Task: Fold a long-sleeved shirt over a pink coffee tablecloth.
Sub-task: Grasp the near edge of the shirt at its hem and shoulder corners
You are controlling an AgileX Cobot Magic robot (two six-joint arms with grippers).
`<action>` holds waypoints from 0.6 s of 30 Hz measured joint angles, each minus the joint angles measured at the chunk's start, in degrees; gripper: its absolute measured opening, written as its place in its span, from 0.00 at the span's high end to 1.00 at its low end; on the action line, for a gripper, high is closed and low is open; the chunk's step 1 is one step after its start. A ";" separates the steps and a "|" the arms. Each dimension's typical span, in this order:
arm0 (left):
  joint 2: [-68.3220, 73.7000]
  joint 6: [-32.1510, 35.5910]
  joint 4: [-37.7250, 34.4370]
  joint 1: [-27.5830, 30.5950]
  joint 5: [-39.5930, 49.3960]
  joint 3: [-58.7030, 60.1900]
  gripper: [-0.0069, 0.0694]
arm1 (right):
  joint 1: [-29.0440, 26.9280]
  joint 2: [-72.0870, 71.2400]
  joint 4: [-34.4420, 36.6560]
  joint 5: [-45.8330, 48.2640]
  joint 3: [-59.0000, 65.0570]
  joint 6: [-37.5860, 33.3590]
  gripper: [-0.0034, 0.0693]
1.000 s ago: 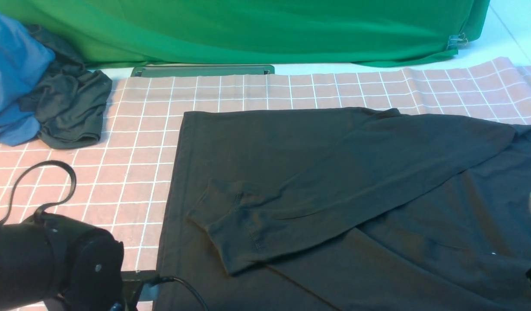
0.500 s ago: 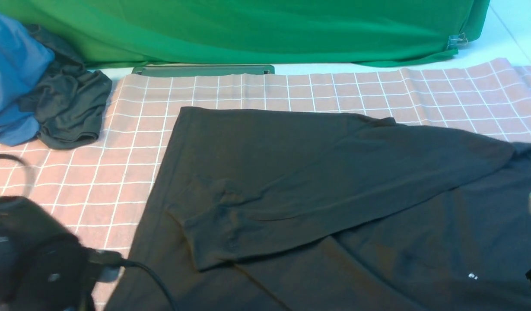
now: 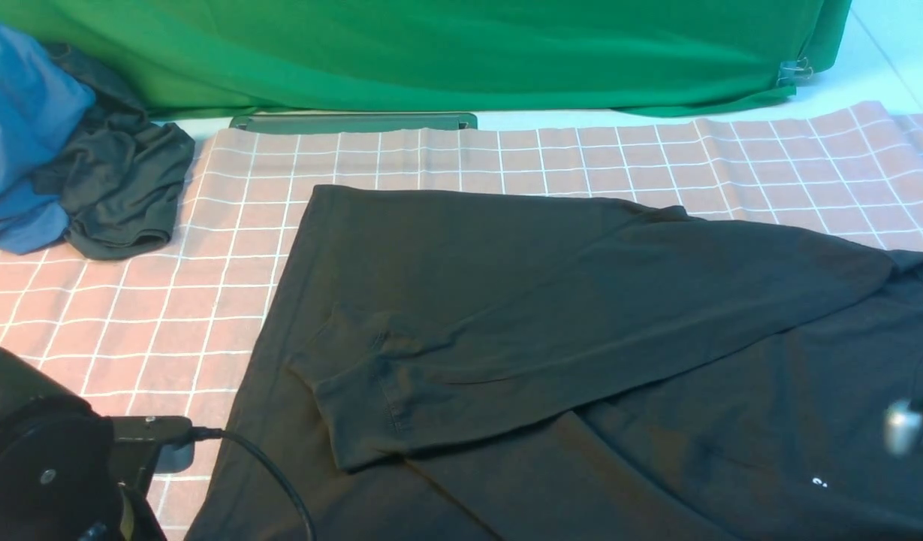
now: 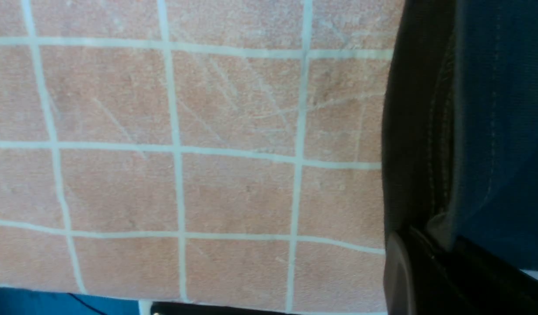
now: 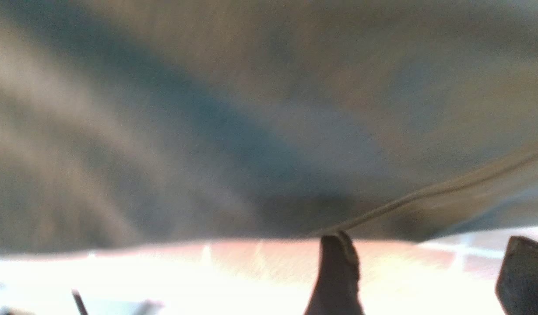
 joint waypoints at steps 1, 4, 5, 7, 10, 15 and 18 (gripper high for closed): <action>0.00 0.00 -0.32 0.00 -0.50 0.00 0.89 | 1.76 0.00 0.19 -0.12 0.70 -0.28 0.26; 0.00 0.06 -0.92 0.00 -2.21 0.00 0.89 | 10.20 0.00 0.31 -0.69 1.38 -0.98 0.26; 0.00 0.06 -1.03 0.00 -2.44 0.00 0.89 | 11.80 0.00 0.31 -0.85 1.38 -0.97 0.26; 0.00 0.82 -1.30 0.00 -2.76 0.00 0.89 | 16.13 0.00 -0.32 -1.11 1.38 -0.55 0.26; 0.00 1.29 -1.42 0.00 -3.84 0.00 0.89 | 24.29 0.00 -5.31 -1.25 1.27 2.89 0.26; 0.00 1.72 -1.48 0.00 -4.92 0.00 0.89 | 29.33 0.00 -10.37 -2.12 1.15 3.52 0.26; 0.00 2.38 -1.48 0.00 -5.23 0.00 0.89 | 29.99 0.00 -12.79 -2.51 1.09 3.05 0.26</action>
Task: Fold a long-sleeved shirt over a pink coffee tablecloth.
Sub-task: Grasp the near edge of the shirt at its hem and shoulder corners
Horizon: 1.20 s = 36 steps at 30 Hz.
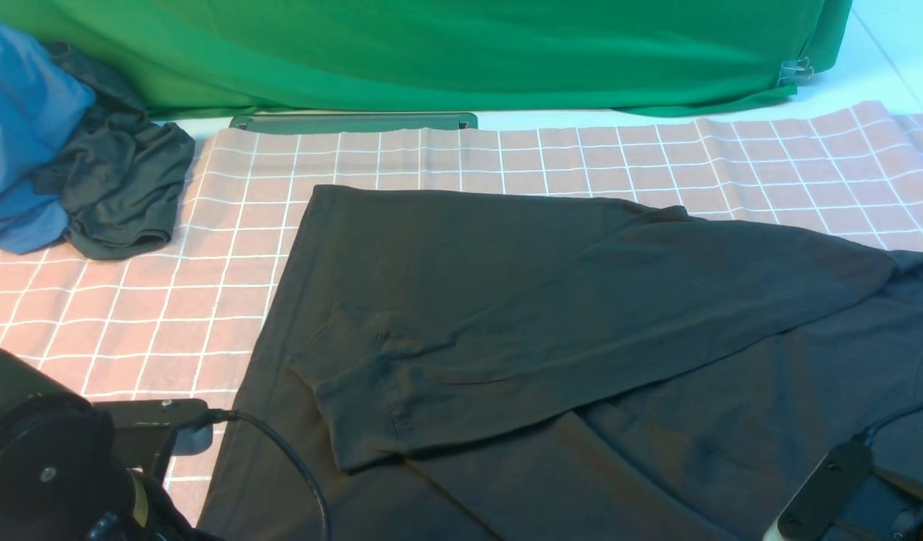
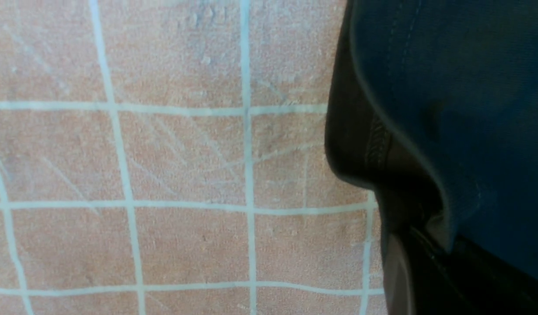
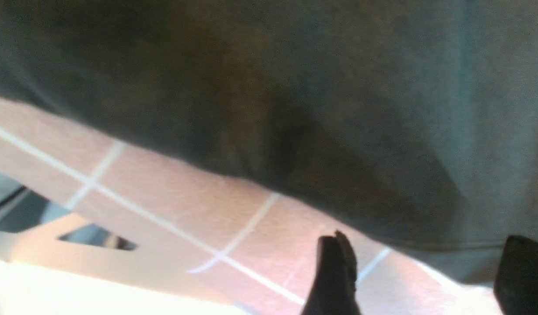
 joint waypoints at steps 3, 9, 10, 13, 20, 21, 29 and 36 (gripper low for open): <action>0.00 0.20 -0.01 0.00 -0.06 0.00 0.89 | 0.04 0.00 -0.57 -0.57 0.00 -2.19 0.26; 0.00 0.53 -0.12 0.00 -0.12 0.00 0.89 | 0.04 1.08 0.85 -1.13 0.00 -8.05 0.26; 0.00 0.53 -0.27 0.00 -0.12 0.00 0.89 | 0.04 1.64 2.10 -1.13 0.00 -10.21 0.26; 0.00 0.53 -0.34 0.00 -0.21 0.00 0.89 | 0.04 2.69 3.03 -1.88 0.00 -12.18 0.26; 0.00 0.68 -0.38 0.00 -1.38 0.00 0.89 | 0.04 5.96 3.08 -4.38 0.00 -13.55 0.33; 0.00 0.68 -0.59 0.00 -1.83 0.00 0.89 | 0.04 6.48 3.00 -4.37 -0.07 -13.55 0.37; 0.05 0.39 -1.40 0.00 -1.97 -2.64 0.89 | 0.04 7.28 2.48 -3.47 -1.17 -13.54 0.84; 0.16 -1.36 -0.21 0.17 -1.43 -12.05 0.89 | -0.62 5.20 1.06 3.32 -10.27 -13.49 0.86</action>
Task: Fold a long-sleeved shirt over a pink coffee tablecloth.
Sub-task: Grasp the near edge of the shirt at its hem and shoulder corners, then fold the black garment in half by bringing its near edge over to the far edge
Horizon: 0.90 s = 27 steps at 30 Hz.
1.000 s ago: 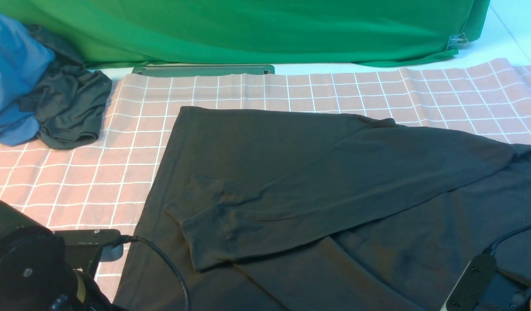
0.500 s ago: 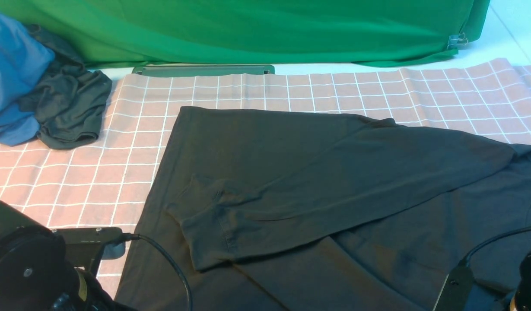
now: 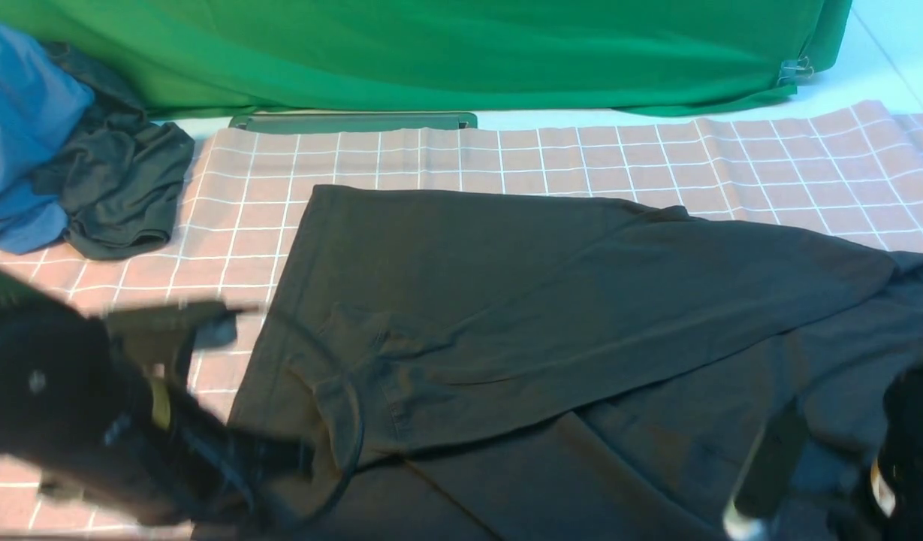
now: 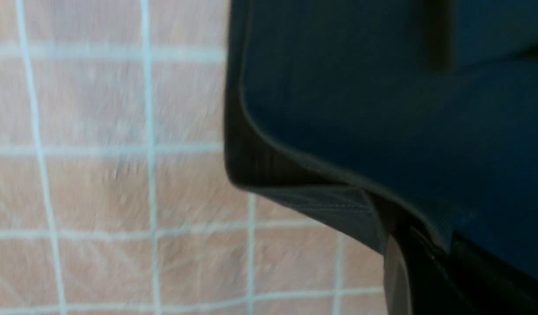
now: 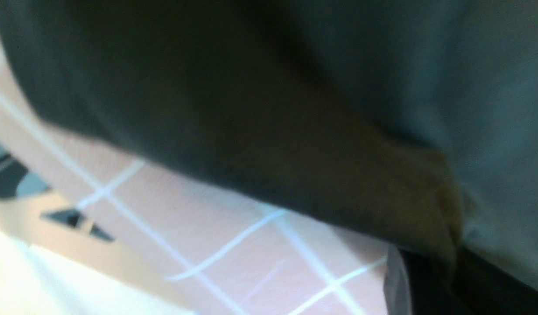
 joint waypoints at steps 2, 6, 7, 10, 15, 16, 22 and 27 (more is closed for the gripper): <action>0.16 -0.06 0.05 1.04 0.54 -3.14 0.89 | -1.50 -0.82 -0.29 0.08 -2.96 0.00 0.86; 1.15 0.23 0.05 5.01 1.54 -8.18 0.89 | -6.50 -1.07 -0.47 -0.33 -8.18 0.00 0.86; 1.77 0.75 0.05 6.51 1.61 -9.52 0.89 | -7.95 -1.01 -0.52 -0.46 -9.66 -0.18 0.86; 4.88 3.29 -0.76 11.09 1.66 -13.74 0.89 | -11.85 -0.25 -0.54 -1.64 -14.14 -1.54 0.86; 12.11 4.70 -4.65 16.42 -0.48 -19.98 0.89 | -16.82 4.52 -0.42 -4.07 -19.41 -3.09 0.86; 14.08 4.95 -5.35 17.12 -0.76 -21.12 0.89 | -17.80 5.45 -0.37 -4.37 -20.09 -3.09 0.86; 25.71 5.64 -7.46 20.66 -3.03 -28.87 0.89 | -23.58 16.80 -0.31 -9.58 -24.26 -3.04 0.86; 32.90 5.96 -8.55 20.96 -2.95 -33.65 0.89 | -24.46 23.96 -0.24 -15.66 -28.15 0.71 0.83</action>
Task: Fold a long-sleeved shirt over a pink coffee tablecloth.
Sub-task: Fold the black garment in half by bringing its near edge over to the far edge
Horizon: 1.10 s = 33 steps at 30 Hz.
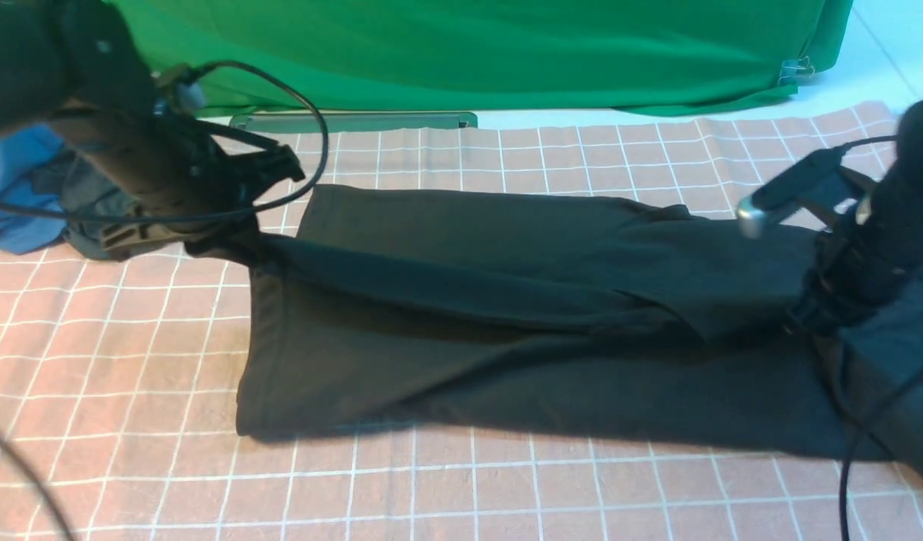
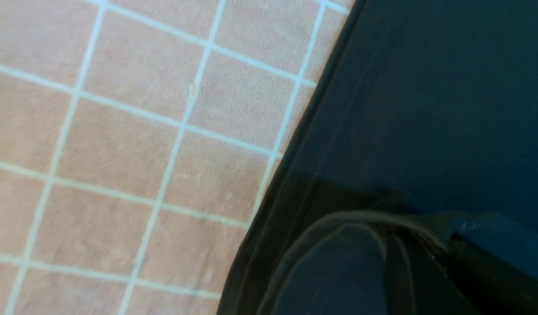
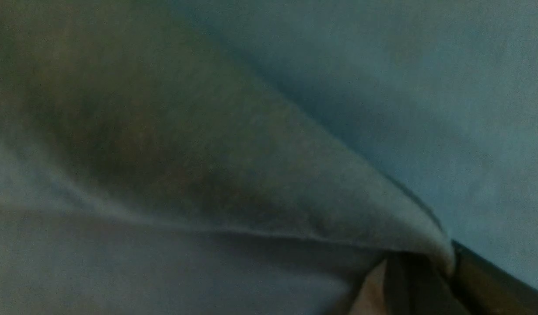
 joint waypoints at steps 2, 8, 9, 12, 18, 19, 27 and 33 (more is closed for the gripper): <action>1.97 0.02 -0.40 0.00 0.14 -0.94 0.89 | -0.05 1.86 -0.07 -0.88 -1.55 2.21 0.75; 3.06 0.07 -0.34 0.00 -0.54 -1.45 0.89 | -0.01 1.09 0.52 2.51 -7.08 10.05 0.33; 3.06 0.07 -0.34 0.00 -0.72 -1.51 0.89 | 0.40 0.24 1.39 3.87 -7.69 10.30 0.30; 3.06 0.07 -0.34 0.00 -0.72 -1.51 0.89 | 2.58 -1.31 3.61 6.06 -7.71 6.42 0.29; 3.06 0.36 -0.35 0.00 -0.78 -1.51 0.89 | 12.19 0.06 6.13 1.97 -4.17 -5.60 0.36; 3.06 0.42 -0.35 0.00 -0.72 -1.51 0.89 | 12.92 0.66 6.13 0.89 -3.85 -6.00 0.37; 3.06 0.92 -0.35 0.00 -0.48 -1.51 0.89 | 14.32 4.48 3.77 -6.15 -3.29 -6.66 0.37; 3.06 1.59 -0.35 0.00 -0.48 -1.51 0.89 | 14.32 5.25 -1.85 -11.24 -3.20 -4.52 0.38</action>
